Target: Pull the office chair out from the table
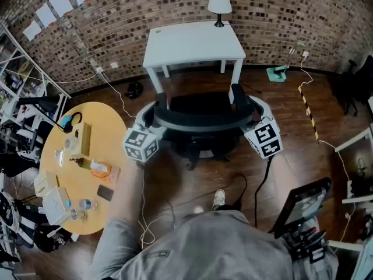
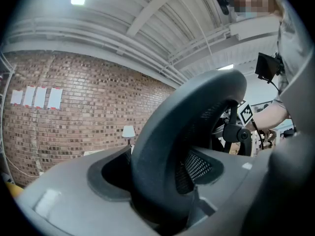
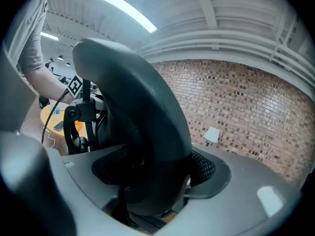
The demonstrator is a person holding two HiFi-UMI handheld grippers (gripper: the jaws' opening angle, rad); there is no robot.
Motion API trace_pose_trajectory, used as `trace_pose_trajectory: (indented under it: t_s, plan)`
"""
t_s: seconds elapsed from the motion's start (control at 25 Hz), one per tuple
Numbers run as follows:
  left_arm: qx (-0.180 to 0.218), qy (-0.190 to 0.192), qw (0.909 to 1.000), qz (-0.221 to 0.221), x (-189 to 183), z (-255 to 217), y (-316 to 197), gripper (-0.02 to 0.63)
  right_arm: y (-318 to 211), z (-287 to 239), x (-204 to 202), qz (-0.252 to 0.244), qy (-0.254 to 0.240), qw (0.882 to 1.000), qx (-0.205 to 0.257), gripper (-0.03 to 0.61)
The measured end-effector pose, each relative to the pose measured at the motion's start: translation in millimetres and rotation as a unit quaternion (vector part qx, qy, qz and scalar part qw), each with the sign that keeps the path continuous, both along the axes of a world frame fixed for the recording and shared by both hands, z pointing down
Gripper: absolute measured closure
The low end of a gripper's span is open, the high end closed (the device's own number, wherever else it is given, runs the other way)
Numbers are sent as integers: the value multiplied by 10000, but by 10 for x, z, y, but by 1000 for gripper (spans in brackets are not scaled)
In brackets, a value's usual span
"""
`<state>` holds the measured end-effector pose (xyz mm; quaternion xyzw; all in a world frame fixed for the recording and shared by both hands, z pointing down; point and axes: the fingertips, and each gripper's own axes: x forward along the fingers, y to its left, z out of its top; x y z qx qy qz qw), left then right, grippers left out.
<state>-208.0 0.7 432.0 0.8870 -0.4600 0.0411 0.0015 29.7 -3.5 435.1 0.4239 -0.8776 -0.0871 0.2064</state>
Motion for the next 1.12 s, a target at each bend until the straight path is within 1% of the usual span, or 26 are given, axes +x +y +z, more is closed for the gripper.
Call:
trace_pose_trajectory:
  t_s: [0.28, 0.64, 0.96, 1.12]
  plan:
    - [28, 21, 10000, 61, 50, -2, 231, 281, 249, 18, 55, 76, -23, 10000, 20, 224]
    - [31, 36, 10000, -13, 134, 13, 574, 281, 593, 9, 130, -57, -64, 9999, 90, 224]
    - [20, 44, 10000, -82, 192, 9, 765, 279, 781, 4, 184, -87, -70, 9999, 102, 224]
    - [54, 38, 9999, -137, 203, -15, 788, 279, 790, -17, 192, -112, -48, 9999, 103, 225]
